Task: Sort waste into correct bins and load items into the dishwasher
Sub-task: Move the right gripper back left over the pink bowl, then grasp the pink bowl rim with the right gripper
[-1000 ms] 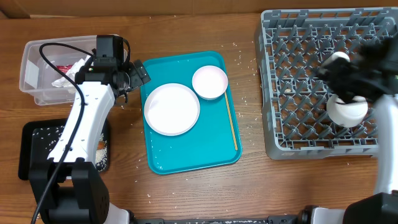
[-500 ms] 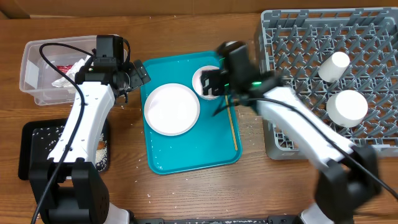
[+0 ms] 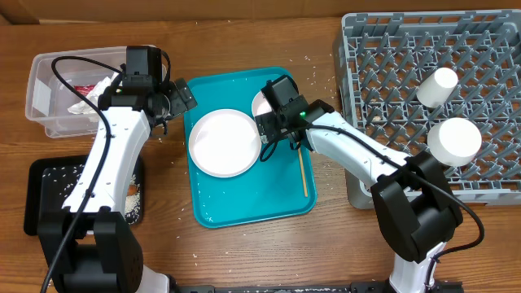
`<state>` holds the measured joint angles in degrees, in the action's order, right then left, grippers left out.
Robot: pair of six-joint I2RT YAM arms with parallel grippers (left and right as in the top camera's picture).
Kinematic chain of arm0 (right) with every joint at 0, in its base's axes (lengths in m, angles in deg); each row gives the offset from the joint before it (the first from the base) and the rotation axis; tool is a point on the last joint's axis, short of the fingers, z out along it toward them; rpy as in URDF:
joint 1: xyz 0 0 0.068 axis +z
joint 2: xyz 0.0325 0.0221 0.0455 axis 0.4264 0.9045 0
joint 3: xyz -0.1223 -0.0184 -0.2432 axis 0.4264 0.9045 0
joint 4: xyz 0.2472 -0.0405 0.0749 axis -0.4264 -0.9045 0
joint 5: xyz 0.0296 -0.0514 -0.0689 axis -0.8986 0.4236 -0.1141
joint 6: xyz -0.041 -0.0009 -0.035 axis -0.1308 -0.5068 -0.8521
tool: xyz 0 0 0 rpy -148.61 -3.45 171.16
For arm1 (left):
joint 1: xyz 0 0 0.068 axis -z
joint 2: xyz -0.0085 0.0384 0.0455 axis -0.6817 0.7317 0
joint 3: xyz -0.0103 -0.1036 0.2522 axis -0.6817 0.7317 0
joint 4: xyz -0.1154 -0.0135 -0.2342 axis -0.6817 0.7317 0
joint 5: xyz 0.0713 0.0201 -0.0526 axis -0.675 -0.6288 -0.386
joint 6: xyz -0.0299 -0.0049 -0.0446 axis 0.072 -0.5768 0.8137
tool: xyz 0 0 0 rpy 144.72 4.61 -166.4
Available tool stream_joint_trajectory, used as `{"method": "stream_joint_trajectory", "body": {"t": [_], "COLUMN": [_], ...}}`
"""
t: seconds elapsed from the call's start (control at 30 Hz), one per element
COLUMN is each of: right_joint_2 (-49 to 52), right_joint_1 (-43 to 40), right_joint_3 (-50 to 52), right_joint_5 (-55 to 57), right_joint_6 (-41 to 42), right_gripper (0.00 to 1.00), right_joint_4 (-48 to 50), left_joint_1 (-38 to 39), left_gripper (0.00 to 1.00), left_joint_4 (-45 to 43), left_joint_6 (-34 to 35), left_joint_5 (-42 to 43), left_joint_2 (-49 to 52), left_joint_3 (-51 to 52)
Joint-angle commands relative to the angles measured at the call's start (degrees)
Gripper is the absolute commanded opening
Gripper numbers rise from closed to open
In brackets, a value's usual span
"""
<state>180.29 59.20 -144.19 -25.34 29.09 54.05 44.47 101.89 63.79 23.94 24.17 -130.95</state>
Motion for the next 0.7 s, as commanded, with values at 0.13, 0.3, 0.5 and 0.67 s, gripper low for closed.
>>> {"method": "stream_joint_trajectory", "body": {"t": [0.13,0.3,0.5,0.67], "right_joint_2": [-0.13,-0.13,0.11,1.75], "right_joint_1": [0.22,1.2,2.67,2.84], "right_joint_3": [-0.61,-0.61,-0.61,-0.61], "right_joint_5": [0.74,0.76,0.79,0.79], "right_joint_6": [-8.5,-11.61,-16.7,-17.88], "right_gripper": [0.8,0.75,0.73,0.67], "right_joint_4": [-1.03,-2.51,-2.36,-2.4], "left_joint_1": [0.39,0.39,0.39,0.39], "left_gripper": [1.0,1.0,1.0,1.0], "left_joint_4": [-0.17,-0.17,-0.17,-0.17], "left_joint_6": [1.18,1.18,1.18,1.18], "left_joint_5": [-0.74,-0.74,-0.74,-0.72], "left_joint_2": [-1.75,-1.75,-1.75,-1.75], "left_joint_3": [-0.96,-0.96,-0.96,-0.96]}}
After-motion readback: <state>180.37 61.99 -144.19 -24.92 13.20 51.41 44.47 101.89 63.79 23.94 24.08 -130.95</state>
